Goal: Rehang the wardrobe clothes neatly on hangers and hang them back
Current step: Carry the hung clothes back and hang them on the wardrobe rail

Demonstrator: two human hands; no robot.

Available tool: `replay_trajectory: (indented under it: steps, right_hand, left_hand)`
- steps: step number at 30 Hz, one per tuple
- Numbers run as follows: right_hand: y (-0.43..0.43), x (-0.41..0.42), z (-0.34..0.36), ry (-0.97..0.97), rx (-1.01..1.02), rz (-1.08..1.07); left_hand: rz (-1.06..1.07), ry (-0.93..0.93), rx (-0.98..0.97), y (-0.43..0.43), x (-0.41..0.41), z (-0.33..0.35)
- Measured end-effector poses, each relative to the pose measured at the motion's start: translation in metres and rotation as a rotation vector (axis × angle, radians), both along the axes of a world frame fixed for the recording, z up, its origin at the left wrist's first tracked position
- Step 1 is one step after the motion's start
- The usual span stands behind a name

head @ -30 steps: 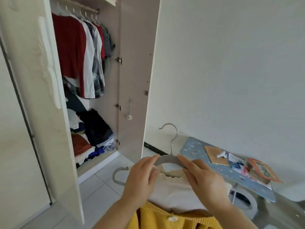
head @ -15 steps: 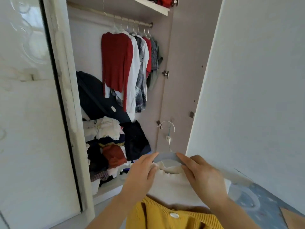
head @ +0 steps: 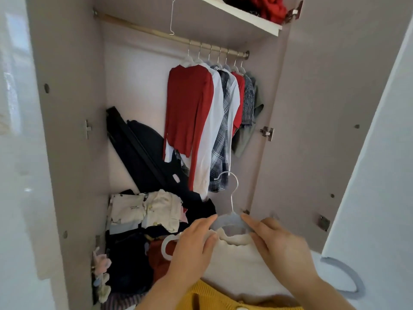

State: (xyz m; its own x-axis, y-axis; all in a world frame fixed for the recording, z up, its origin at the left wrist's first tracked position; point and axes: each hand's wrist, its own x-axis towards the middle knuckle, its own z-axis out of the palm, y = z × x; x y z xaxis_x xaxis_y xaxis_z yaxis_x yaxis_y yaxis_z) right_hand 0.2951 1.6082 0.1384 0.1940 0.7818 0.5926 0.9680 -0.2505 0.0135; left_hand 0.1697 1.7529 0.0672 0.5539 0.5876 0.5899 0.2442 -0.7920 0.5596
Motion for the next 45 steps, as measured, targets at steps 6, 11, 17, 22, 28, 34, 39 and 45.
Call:
replay_trajectory:
  steps: [6, 11, 17, 22, 28, 34, 39, 45]
  right_hand:
    - [0.117, 0.054, 0.026, -0.064, -0.032, 0.061]
    - [0.219, 0.099, 0.042, -0.165, -0.022, 0.152]
    - [0.328, 0.128, 0.096, -0.315, 0.070, 0.232]
    - [0.413, 0.139, 0.147, -0.334, 0.118, 0.264]
    - [0.521, 0.149, 0.218, -0.313, 0.262, 0.279]
    - [0.614, 0.162, 0.298, -0.265, 0.340, 0.177]
    - [0.666, 0.181, 0.348, -0.215, 0.419, 0.121]
    - [0.709, 0.195, 0.387, -0.135, 0.538, 0.117]
  left_hand:
    - [0.126, -0.039, 0.002, 0.102, 0.039, 0.024]
    - [0.227, -0.085, 0.021, 0.184, 0.067, 0.052]
    - [0.364, -0.072, 0.112, 0.279, 0.093, 0.108]
    - [0.411, -0.056, 0.213, 0.353, 0.099, 0.160]
    - [0.512, -0.123, 0.348, 0.457, 0.096, 0.232]
    - [0.549, -0.196, 0.385, 0.555, 0.093, 0.312]
    - [0.571, -0.212, 0.464, 0.607, 0.103, 0.357]
    - [0.579, -0.206, 0.534, 0.647, 0.111, 0.378]
